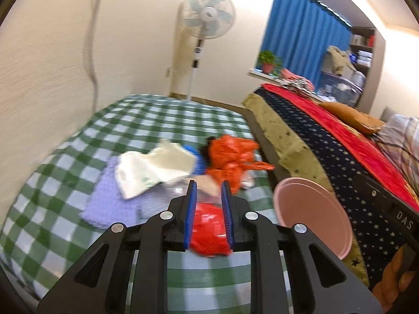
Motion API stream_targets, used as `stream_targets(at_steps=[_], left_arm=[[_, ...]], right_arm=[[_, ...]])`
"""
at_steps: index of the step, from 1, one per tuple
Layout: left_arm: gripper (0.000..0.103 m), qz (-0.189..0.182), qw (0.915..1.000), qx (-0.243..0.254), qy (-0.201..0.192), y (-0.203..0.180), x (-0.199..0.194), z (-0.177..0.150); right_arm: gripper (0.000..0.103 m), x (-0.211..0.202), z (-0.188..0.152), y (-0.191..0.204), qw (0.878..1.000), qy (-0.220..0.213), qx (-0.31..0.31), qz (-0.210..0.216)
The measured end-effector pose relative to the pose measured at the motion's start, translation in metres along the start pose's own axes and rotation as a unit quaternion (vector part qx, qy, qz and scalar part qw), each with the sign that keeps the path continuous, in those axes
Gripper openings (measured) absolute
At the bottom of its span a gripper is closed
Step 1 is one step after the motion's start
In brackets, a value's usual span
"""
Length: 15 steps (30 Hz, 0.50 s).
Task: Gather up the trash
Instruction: 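Move the right tool to the red bag while the left tool approaches the lavender foam net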
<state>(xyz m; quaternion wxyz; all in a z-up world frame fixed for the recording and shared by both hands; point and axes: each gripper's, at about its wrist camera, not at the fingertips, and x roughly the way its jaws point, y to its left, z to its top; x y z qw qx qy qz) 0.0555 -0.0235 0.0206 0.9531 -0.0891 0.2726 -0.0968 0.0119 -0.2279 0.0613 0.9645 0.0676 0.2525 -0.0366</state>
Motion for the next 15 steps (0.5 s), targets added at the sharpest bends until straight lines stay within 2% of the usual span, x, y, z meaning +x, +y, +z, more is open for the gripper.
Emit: stream_targets(at_steps=[7,13,15], left_arm=[[0.019,0.066,0.9974,-0.032,0.003,0.04,-0.002,-0.006],[0.019,0.1,0.9938,-0.049,0.003,0.063,-0.001,-0.01],[0.019,0.11,0.9923,-0.055,0.005,0.07,0.001,-0.011]], right_arm=[[0.031,0.019,-0.008,0.032,0.999,0.016,-0.018,0.04],[0.031,0.045,-0.019,0.061,0.995,0.044,-0.038,0.076],[0.041,0.054,-0.023,0.071,0.994,0.055,-0.044,0.086]])
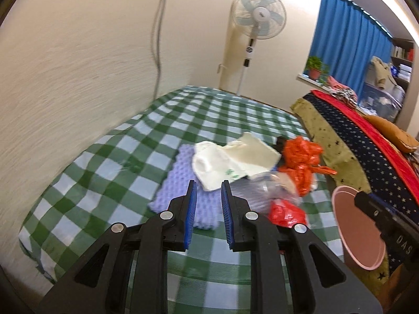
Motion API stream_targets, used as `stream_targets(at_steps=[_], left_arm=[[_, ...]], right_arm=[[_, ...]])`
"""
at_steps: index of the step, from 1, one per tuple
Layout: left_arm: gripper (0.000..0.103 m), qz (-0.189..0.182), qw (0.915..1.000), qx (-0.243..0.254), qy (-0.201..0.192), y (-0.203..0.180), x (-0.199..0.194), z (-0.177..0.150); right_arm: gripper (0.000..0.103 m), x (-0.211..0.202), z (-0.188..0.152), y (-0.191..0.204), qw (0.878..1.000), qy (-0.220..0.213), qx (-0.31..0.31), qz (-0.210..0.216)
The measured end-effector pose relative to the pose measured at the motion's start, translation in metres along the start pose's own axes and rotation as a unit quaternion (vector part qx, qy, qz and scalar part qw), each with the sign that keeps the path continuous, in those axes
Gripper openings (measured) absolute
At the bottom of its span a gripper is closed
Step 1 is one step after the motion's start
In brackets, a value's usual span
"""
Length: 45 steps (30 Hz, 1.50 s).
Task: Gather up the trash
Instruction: 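Move the right tool to the red bag while the left tool approaches the lavender foam net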
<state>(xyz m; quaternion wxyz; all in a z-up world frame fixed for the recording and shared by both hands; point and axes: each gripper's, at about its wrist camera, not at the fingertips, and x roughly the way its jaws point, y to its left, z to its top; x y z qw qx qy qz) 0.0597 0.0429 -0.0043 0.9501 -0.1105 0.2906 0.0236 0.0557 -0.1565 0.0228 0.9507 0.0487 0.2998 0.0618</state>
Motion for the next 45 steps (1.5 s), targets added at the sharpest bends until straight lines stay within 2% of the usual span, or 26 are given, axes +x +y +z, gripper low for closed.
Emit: stream_targets(at_steps=[2,9,11,13,21,29,32,37,40,45], left_arm=[[0.019,0.009,0.9999,-0.006,0.003,0.006,0.003,0.0],[0.019,0.054,0.9964,-0.056,0.032,0.037,0.023,-0.002],[0.024,0.058,0.9954,-0.062,0.045,0.041,0.03,-0.004],[0.042,0.062,0.9946,-0.064,0.052,0.042,0.036,-0.006],[0.045,0.063,0.9913,-0.076,0.087,0.044,0.056,-0.012],[0.044,0.057,0.9903,-0.066,0.108,0.04,0.064,-0.015],[0.043,0.052,0.99,-0.064,0.114,0.039,0.065,-0.016],[0.023,0.036,0.9904,-0.062,0.118,0.038,0.067,-0.016],[0.015,0.029,0.991,-0.058,0.118,0.035,0.068,-0.015],[0.012,0.026,0.9931,-0.047,0.105,0.03,0.06,-0.013]], right_arm=[[0.051,0.009,-0.002,0.005,1.0,0.009,-0.001,0.01],[0.064,0.043,-0.01,0.019,0.998,0.057,-0.001,0.038],[0.071,0.053,-0.014,0.021,0.997,0.073,-0.003,0.04],[0.072,0.063,-0.018,0.022,0.995,0.091,-0.008,0.04],[0.072,0.084,-0.029,0.017,0.991,0.129,-0.003,0.041],[0.069,0.089,-0.033,0.02,0.989,0.138,-0.013,0.044],[0.063,0.089,-0.033,0.024,0.989,0.138,-0.022,0.046],[0.06,0.086,-0.034,0.026,0.989,0.136,-0.032,0.046],[0.059,0.084,-0.033,0.026,0.989,0.134,-0.035,0.045],[0.056,0.078,-0.031,0.024,0.991,0.125,-0.035,0.041]])
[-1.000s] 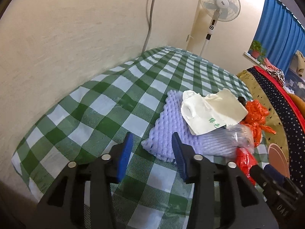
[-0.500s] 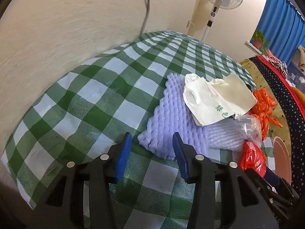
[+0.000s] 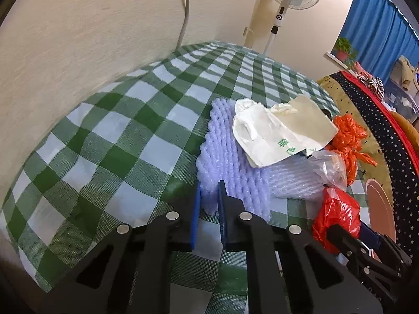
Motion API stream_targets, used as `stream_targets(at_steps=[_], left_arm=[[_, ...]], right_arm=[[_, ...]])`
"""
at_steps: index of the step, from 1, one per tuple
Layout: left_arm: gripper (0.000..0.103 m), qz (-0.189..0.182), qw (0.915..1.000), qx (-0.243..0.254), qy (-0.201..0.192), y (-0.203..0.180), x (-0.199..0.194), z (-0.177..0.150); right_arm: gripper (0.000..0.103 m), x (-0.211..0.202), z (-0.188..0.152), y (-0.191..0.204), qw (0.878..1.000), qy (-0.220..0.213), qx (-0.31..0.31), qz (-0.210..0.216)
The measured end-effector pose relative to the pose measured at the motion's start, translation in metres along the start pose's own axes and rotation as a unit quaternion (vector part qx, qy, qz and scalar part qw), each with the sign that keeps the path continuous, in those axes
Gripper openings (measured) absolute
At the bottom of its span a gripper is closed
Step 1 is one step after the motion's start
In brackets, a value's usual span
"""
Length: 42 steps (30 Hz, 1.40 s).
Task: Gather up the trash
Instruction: 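Move the right tool to the red bag while the left tool approaches the lavender foam net, then grasp the red plastic bag with the right tool while the left tool grasps the lavender foam net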
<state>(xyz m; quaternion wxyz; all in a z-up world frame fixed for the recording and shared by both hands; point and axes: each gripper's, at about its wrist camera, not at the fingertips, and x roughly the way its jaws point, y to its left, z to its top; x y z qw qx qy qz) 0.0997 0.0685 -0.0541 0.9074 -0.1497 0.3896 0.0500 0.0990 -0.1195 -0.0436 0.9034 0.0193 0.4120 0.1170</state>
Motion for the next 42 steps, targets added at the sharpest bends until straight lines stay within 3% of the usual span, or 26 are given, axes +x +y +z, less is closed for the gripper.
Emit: stream_targets(at_steps=[22,42], left_arm=[[0.011,0.035,0.9912,0.048,-0.118,-0.005,-0.079,0.007],[0.011,0.025,0.9833,0.075,-0.164,-0.014,-0.133,-0.001]], right_arm=[[0.054,-0.064,0.004,0.006,0.997,-0.074,-0.012,-0.007],[0.054,-0.113,0.0,-0.001,0.993,-0.119,0.004,-0.021]])
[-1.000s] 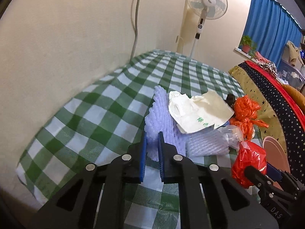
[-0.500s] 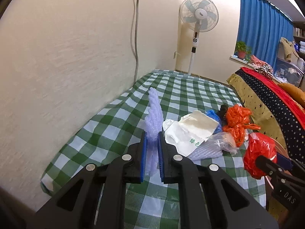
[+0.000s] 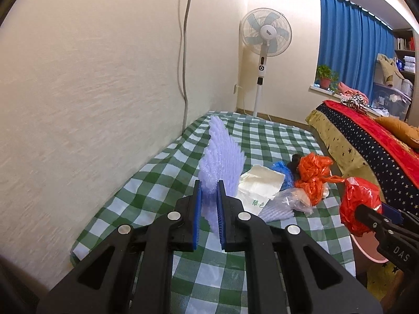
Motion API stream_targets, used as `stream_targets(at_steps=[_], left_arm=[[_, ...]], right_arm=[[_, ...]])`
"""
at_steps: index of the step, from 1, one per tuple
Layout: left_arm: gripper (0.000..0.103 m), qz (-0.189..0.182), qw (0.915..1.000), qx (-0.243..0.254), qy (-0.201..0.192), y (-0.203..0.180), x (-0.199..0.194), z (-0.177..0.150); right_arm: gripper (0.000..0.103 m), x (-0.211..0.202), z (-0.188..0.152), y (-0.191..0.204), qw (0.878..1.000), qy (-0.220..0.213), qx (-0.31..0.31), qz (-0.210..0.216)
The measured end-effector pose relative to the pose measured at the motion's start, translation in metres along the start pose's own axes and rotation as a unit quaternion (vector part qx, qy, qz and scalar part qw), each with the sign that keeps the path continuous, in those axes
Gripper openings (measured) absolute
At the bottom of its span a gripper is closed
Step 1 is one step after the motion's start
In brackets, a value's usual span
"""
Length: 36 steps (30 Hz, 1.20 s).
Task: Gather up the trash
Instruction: 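Grasp the red plastic bag with the right tool while the left tool grasps the lavender foam net, then carry the red bag and foam net with both tools over the pink bin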
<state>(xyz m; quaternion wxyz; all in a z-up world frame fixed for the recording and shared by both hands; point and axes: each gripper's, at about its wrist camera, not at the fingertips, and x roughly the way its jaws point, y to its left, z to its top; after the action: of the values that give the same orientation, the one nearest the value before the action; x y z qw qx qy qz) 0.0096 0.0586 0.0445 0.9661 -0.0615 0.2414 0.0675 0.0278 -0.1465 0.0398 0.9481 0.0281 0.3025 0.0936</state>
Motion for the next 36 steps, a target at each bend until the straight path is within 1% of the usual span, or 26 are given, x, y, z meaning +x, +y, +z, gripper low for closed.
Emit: stream_targets(at_steps=[6,14,25,31,36], left_arm=[[0.011,-0.017,0.9998,0.005,-0.002,-0.007,-0.006,-0.002],[0.011,-0.041,0.9991,0.01,0.003,-0.02,-0.005,-0.006],[0.011,-0.068,0.9973,0.025,0.005,-0.045,-0.003,-0.007],[0.011,-0.083,0.996,0.033,0.004,-0.056,0.0,-0.009],[0.011,-0.095,0.9945,0.045,0.001,-0.067,0.0,-0.011]], right_arm=[[0.054,-0.01,0.002,-0.002,1.0,-0.009,0.002,-0.007],[0.054,-0.019,0.005,-0.012,1.0,-0.02,0.008,-0.021],[0.054,-0.025,0.008,-0.029,0.998,-0.027,0.021,-0.046],[0.054,-0.027,0.011,-0.042,0.997,-0.034,0.034,-0.06],[0.054,-0.031,0.015,-0.055,0.995,-0.044,0.046,-0.081]])
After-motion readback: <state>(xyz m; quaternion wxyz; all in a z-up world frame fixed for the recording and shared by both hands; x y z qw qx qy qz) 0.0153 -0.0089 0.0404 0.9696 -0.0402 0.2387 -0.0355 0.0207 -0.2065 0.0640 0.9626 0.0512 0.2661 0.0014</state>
